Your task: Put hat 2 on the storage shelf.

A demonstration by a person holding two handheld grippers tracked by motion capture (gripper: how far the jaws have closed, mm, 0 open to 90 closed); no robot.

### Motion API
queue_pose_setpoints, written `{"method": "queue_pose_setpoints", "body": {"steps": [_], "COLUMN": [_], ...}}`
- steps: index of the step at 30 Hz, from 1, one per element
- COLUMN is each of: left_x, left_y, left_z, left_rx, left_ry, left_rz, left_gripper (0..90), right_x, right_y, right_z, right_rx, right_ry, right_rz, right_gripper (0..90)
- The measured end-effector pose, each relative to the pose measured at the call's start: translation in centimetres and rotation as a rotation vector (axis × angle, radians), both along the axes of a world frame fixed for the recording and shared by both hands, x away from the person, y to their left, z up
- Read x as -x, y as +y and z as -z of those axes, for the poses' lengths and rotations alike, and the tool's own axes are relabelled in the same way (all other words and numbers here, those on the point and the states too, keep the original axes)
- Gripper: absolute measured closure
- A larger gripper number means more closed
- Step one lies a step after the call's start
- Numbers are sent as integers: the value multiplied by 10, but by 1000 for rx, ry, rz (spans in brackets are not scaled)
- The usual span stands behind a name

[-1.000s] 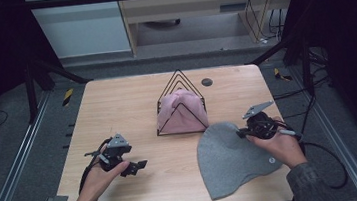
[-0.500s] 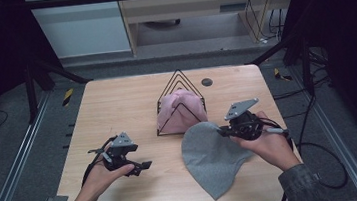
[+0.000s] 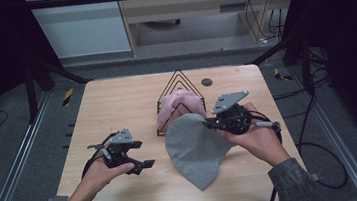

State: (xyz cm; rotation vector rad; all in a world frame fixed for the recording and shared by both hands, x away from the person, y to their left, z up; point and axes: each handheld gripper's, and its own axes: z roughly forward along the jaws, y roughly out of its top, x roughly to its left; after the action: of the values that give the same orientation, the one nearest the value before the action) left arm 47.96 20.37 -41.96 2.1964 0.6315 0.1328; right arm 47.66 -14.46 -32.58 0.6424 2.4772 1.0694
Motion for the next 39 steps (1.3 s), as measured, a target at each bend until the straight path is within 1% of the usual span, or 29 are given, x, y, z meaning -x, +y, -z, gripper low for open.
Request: {"method": "queue_pose_setpoints", "body": {"steps": [2,4,6,8,9,12,14,16,19,21,23,25,28,30,34,39], "left_x": [-1,-3,-7,-11,-12,-14,-15,-15,-14,-13,-12,-12,-13,-13,-12,-13], "left_y": [1,1,1,1,0,0,0,-1,1,2,4,6,8,9,7,0], "left_z": [-4,-7,-11,-13,-14,-12,-12,-15,-18,-19,-20,-21,-24,-27,-29,-26], "left_rx": [11,4,14,31,33,19,20,16,27,19,23,17,17,25,29,27], "left_ry": [1,-2,-2,1,-1,1,0,-12,-17,-22,-21,-24,-28,-30,-34,-26], "left_rz": [-4,1,1,-1,0,2,0,11,16,13,13,14,16,17,22,32], "left_gripper": [120,121,121,121,121,121,122,122,121,122,122,122,122,122,125,146], "right_x": [-1,-2,-2,-3,-3,-1,1,3,3,1,0,0,0,0,0,1], "right_y": [3,7,11,16,18,26,31,36,43,47,49,51,54,56,58,59], "right_z": [-3,-6,-10,-14,-16,-20,-22,-24,-24,-24,-25,-27,-29,-30,-34,-40], "right_rx": [-17,-21,-23,-19,-16,-9,-14,-16,8,12,4,-1,-8,-13,-17,-35], "right_ry": [-4,-11,-15,-16,-20,-39,-50,-50,-47,-47,-47,-53,-62,-63,-68,-70], "right_rz": [-7,-19,-28,-43,-48,-68,-78,-87,-104,-107,-105,-111,-114,-115,-114,-115], "right_gripper": [864,864,864,864,864,864,864,864,864,864,864,864,864,864,864,864]}}
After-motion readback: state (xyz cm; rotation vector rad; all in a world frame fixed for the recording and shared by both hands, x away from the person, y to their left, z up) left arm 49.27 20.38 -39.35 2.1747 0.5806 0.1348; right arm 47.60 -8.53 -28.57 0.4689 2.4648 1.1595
